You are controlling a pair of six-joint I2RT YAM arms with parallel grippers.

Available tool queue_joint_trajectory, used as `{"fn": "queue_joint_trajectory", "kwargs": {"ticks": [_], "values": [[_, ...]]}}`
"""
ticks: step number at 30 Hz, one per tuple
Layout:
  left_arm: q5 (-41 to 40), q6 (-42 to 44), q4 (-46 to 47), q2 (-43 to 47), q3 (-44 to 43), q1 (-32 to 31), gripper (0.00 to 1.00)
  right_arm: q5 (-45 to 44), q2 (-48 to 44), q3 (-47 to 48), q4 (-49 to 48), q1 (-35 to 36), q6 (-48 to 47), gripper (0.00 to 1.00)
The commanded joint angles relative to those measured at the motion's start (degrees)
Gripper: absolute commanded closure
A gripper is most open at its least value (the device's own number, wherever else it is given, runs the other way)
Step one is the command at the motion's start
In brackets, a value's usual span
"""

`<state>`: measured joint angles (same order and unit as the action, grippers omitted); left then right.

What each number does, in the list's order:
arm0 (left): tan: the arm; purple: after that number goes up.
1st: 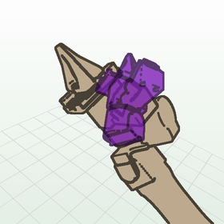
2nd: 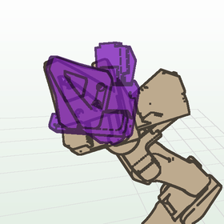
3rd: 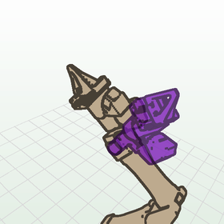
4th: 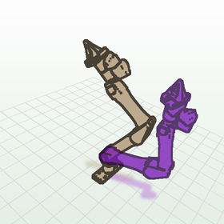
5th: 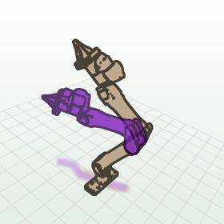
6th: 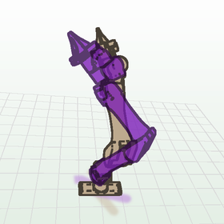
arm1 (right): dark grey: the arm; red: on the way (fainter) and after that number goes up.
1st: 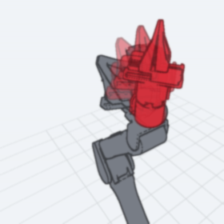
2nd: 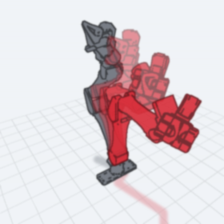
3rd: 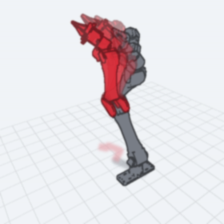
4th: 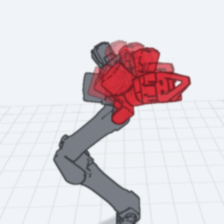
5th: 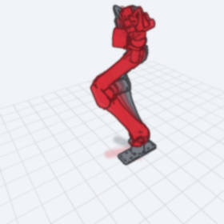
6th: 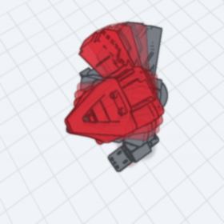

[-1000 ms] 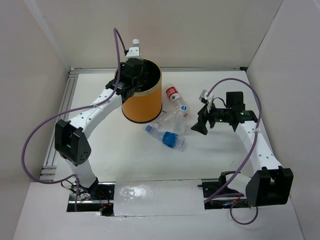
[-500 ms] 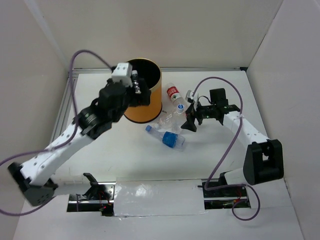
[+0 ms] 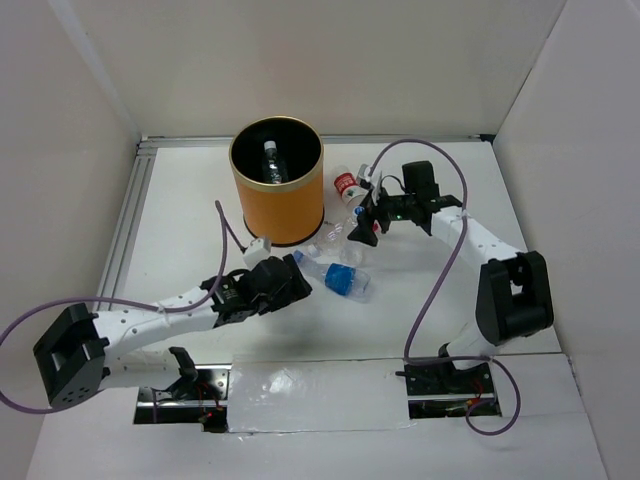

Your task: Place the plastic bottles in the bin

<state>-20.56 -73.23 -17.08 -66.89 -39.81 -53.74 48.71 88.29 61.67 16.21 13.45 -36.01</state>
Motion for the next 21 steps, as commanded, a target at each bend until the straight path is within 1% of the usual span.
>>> {"fn": "queue_joint_trajectory", "kwargs": {"ticks": [1,2,4,5,6,7,8,9,10,11,12,14,15,16,17,18,19,20,21], "values": [[-0.4,-12.5,13.8,-3.1,0.1,-0.2,0.0,1.0,1.8,3.8,-5.2,2.2,3.7,0.11],[-0.4,-14.2,13.8,-3.1,0.1,-0.2,0.0,1.0,1.8,3.8,-5.2,2.2,3.7,0.11],[-0.4,-15.7,15.8,-5.8,0.6,0.3,0.0,2.3,2.9,4.9,-1.5,2.2,2.5,0.27],[0.2,-17.3,17.8,-6.7,0.6,0.3,0.0,3.4,2.9,5.6,0.6,2.2,0.2,0.51],[0.7,-18.3,18.7,-7.4,1.1,0.3,0.0,4.1,2.9,7.3,2.9,2.2,-1.2,0.63],[1.6,-19.2,18.7,-9.0,1.1,0.8,0.0,5.0,2.9,8.5,9.0,2.2,-4.8,0.77],[1.6,-20.5,19.2,-9.9,1.1,0.8,0.0,6.0,2.9,9.9,12.2,1.6,-6.5,0.87],[2.4,-22.8,19.2,-10.6,1.1,0.8,0.0,7.8,2.9,13.2,15.3,1.6,-7.8,0.95],[2.5,-23.6,18.5,-11.4,0.6,1.3,0.0,8.9,1.3,15.1,21.0,1.1,-8.8,0.97],[3.1,-24.2,18.5,-13.1,-0.1,1.4,0.0,10.3,0.5,17.3,23.5,0.2,-9.3,0.97],[3.8,-26.5,17.7,-13.9,-0.1,1.4,0.0,13.1,-0.1,22.7,26.0,0.2,-10.2,0.97],[4.4,-27.7,17.7,-15.5,-0.6,1.9,0.0,15.0,-1.4,29.0,29.7,-0.4,-9.3,0.97],[4.9,-29.1,17.7,-17.1,-1.2,2.5,0.0,16.7,-1.5,35.2,29.8,-0.4,-7.0,0.97],[4.9,-29.9,17.7,-17.9,-1.2,2.5,0.0,17.2,-1.5,38.1,29.2,-0.4,-5.0,0.97],[5.5,-30.6,19.4,-18.8,-1.2,3.0,0.0,17.7,-1.5,40.4,25.9,-0.4,-0.1,0.97],[5.5,-31.6,20.1,-19.7,-1.2,3.0,0.0,18.3,-1.5,44.4,23.5,-0.4,2.6,0.97],[6.0,-32.1,20.1,-21.6,-2.4,3.5,0.0,19.0,-0.8,46.1,20.9,0.2,5.6,0.98],[6.8,-32.1,20.1,-22.5,-2.4,4.1,0.0,19.1,0.5,47.7,16.0,0.2,8.2,0.98],[6.8,-32.1,20.1,-23.4,-3.2,4.1,0.0,19.6,1.3,51.3,14.0,0.8,12.8,0.98]]}}
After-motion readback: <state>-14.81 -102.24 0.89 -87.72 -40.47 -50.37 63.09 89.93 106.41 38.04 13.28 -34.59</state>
